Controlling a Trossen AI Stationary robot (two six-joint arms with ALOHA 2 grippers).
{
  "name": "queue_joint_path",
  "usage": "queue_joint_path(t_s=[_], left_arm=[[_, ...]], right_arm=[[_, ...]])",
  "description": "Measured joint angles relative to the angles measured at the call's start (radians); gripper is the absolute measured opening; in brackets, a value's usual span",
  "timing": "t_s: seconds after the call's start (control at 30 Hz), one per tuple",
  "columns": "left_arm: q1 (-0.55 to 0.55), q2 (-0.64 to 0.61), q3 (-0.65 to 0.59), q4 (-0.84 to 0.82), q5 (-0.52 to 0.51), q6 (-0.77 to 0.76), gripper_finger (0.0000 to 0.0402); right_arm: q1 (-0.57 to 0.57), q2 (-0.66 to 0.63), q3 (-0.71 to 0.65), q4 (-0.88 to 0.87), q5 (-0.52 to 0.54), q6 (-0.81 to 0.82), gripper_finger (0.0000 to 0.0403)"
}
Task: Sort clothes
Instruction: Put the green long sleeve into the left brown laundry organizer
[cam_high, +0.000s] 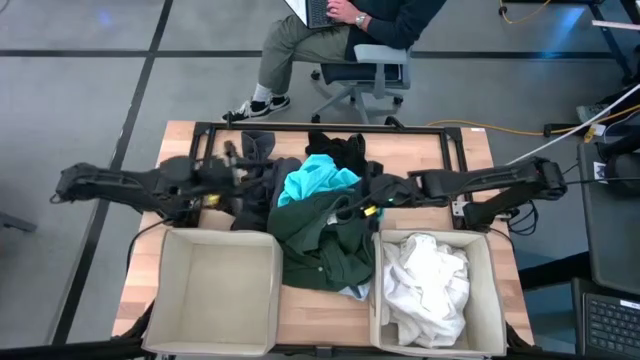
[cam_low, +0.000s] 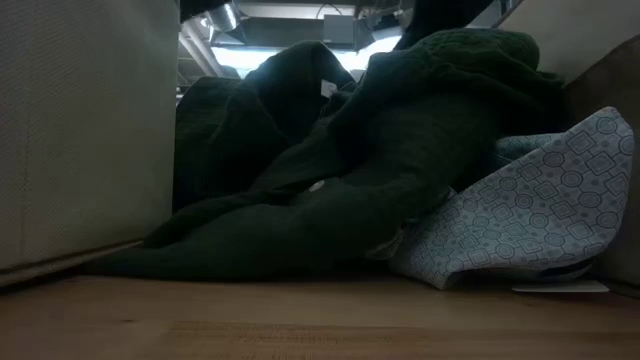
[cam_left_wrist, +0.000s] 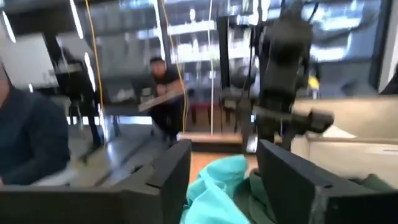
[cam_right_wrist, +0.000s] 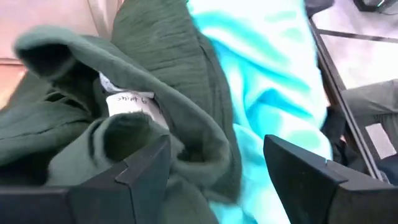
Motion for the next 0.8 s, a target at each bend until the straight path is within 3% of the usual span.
queue_joint_path(t_s=[0.17,0.4,0.6,0.8], left_arm=[[-0.003,0.283,0.244,-0.154,0.000,-0.065,0.0206],[-0.056,0.607,0.575,-0.478,0.000,-0.144,0.0212],[-0.104,0.807,0.777,-0.650,0.000,-0.218,0.0212],[-0.113,0.925,0.838,-0.700,0.000,-0.273,0.0212]], right_arm=[[0.000,-0.127,0.000,-0.128,0.031,0.084,0.0257],[0.000,-0.266,-0.003,-0.311,0.054,0.195,0.0257],[0.001,-0.366,-0.125,-0.285,0.069,0.240,0.0257],[0.001,-0.436,-0.266,-0.140,-0.005,0.265,0.0257]])
